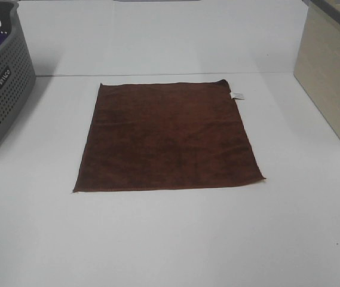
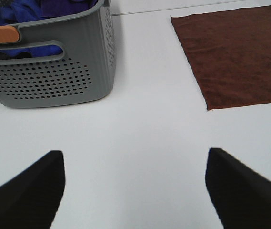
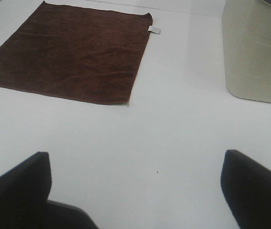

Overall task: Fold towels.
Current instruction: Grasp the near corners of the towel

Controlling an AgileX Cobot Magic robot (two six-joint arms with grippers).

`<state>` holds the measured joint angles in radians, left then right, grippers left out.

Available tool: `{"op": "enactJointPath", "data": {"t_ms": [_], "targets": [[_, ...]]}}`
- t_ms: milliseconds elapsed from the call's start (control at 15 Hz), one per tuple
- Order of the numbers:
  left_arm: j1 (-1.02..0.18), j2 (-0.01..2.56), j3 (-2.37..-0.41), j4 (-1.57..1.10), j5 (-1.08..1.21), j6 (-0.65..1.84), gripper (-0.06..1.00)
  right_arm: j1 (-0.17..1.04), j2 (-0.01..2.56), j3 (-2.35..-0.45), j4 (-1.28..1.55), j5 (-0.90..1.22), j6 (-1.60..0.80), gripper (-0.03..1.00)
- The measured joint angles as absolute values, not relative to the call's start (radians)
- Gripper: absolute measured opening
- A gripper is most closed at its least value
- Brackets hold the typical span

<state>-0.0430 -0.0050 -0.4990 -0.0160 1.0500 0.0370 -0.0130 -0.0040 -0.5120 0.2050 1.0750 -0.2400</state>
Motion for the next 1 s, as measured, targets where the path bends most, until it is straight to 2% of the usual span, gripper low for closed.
{"op": "enactJointPath", "data": {"t_ms": [1000], "targets": [[-0.043, -0.005, -0.499, -0.016, 1.050, 0.037, 0.75, -0.013, -0.004, -0.512, 0.205, 1.075, -0.240, 0.92]]}}
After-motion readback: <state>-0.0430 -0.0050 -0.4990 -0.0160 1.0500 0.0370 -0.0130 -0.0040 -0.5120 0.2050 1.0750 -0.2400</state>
